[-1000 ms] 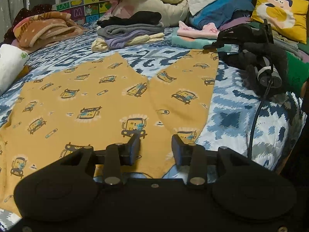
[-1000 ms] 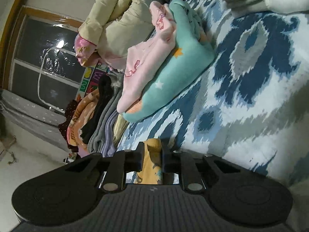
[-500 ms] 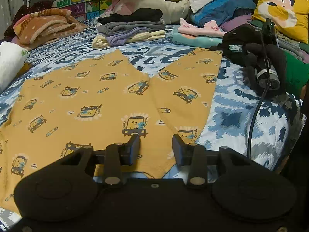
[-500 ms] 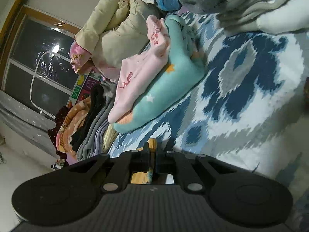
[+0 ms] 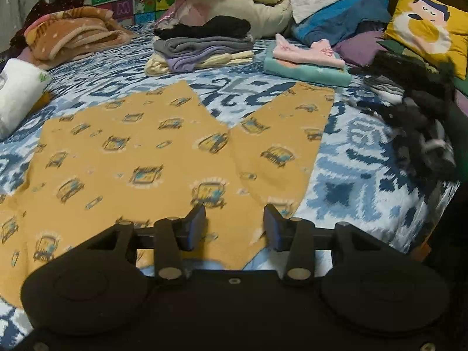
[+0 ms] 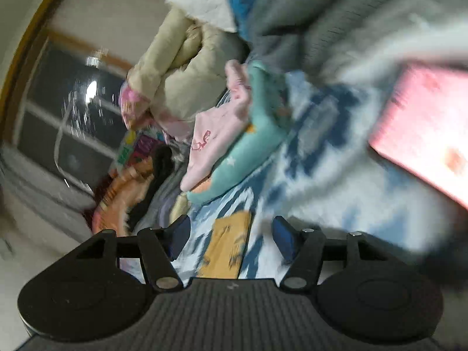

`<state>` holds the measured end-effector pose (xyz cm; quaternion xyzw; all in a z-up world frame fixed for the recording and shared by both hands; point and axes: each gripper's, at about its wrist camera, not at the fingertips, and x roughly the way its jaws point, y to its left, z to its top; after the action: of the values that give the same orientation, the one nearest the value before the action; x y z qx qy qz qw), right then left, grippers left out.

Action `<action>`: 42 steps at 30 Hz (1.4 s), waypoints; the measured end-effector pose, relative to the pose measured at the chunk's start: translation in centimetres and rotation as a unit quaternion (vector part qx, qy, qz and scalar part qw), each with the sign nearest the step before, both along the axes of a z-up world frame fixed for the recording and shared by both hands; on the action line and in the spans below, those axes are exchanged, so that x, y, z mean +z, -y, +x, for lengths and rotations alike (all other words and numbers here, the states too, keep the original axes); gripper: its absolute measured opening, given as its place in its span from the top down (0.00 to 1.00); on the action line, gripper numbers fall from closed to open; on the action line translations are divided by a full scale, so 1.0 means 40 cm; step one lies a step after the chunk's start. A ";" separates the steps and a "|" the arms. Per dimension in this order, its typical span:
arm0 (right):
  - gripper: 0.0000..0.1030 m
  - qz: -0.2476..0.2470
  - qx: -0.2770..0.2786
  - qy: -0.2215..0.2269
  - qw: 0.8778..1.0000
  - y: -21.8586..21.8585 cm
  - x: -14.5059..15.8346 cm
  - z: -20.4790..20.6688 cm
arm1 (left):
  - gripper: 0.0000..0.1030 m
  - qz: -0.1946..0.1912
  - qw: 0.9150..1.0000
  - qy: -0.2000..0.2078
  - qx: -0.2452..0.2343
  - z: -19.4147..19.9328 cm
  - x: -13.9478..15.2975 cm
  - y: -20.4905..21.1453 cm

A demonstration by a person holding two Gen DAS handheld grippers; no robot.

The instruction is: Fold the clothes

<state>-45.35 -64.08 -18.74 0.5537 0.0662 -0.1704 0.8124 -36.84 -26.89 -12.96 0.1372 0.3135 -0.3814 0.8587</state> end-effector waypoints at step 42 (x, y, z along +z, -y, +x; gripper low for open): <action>0.17 0.273 -0.032 0.281 0.920 -0.054 -0.165 -0.241 | 0.97 0.155 0.975 0.156 -0.032 0.069 -0.016 0.742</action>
<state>-54.99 -61.91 -25.34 0.7807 -0.1390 -0.0092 0.6092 -34.09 -56.58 -13.61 0.3358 0.2263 -0.3292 0.8530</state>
